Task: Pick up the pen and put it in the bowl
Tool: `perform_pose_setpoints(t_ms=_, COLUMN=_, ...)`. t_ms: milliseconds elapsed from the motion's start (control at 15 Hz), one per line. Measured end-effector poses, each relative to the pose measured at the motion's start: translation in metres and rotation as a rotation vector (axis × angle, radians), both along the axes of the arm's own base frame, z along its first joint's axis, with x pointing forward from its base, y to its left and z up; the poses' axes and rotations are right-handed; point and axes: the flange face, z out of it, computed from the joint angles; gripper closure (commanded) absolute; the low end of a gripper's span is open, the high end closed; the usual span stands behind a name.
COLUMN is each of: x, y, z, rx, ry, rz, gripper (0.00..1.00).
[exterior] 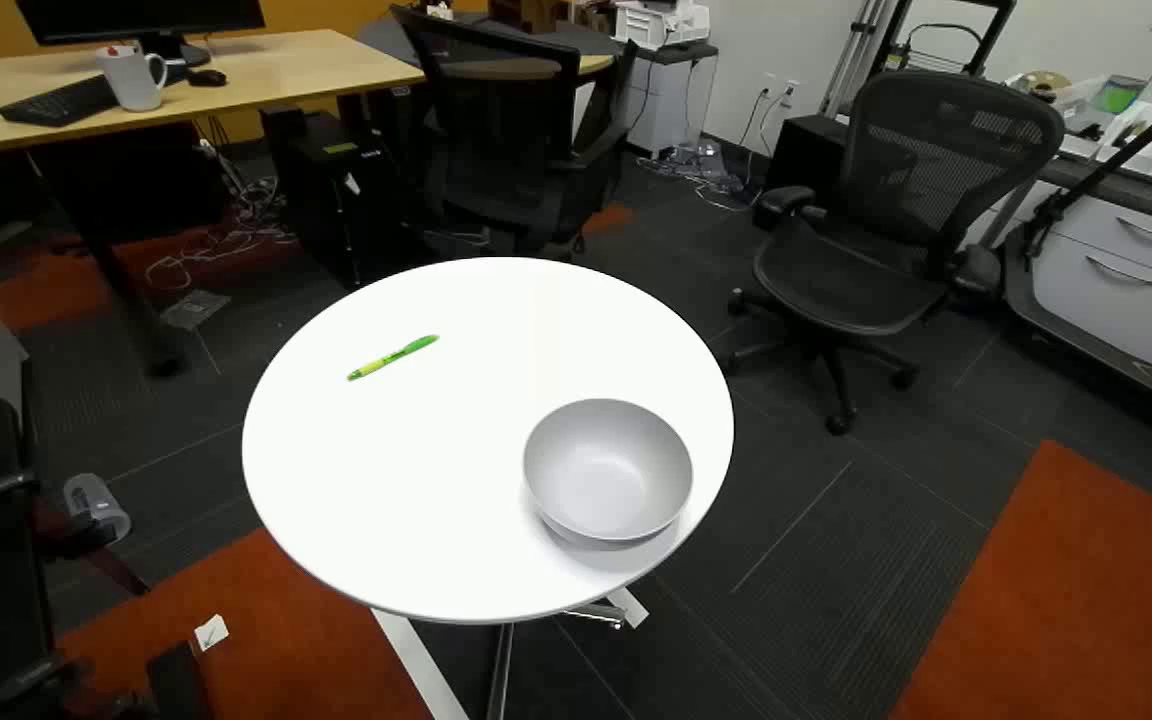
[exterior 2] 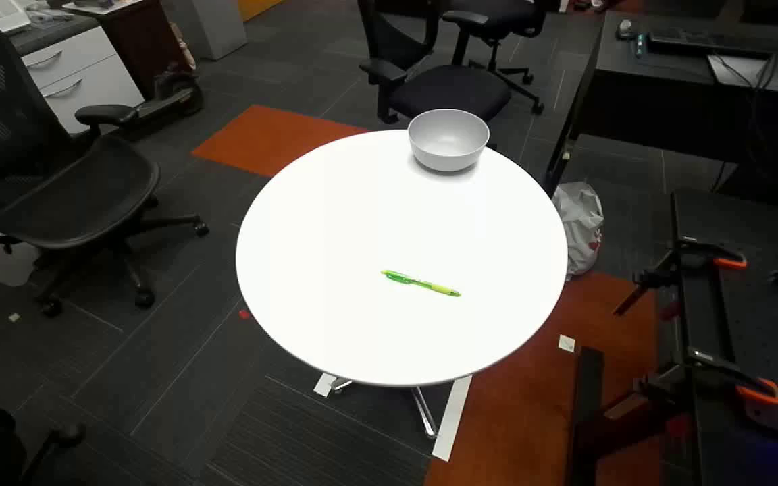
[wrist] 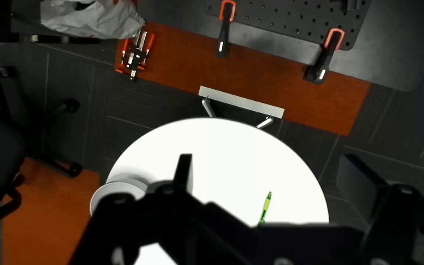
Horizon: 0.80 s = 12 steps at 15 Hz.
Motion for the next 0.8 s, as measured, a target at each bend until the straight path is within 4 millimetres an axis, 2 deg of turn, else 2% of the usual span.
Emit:
perform_pose_setpoints(t_ms=667, x=0.0006, y=-0.0004, z=-0.0005, rx=0.001, ry=0.001, rz=-0.002, gripper=0.00)
perform_pose_setpoints(t_ms=800, x=0.0091, y=-0.0018, z=-0.0035, rx=0.008, ry=-0.020, rz=-0.002, gripper=0.00)
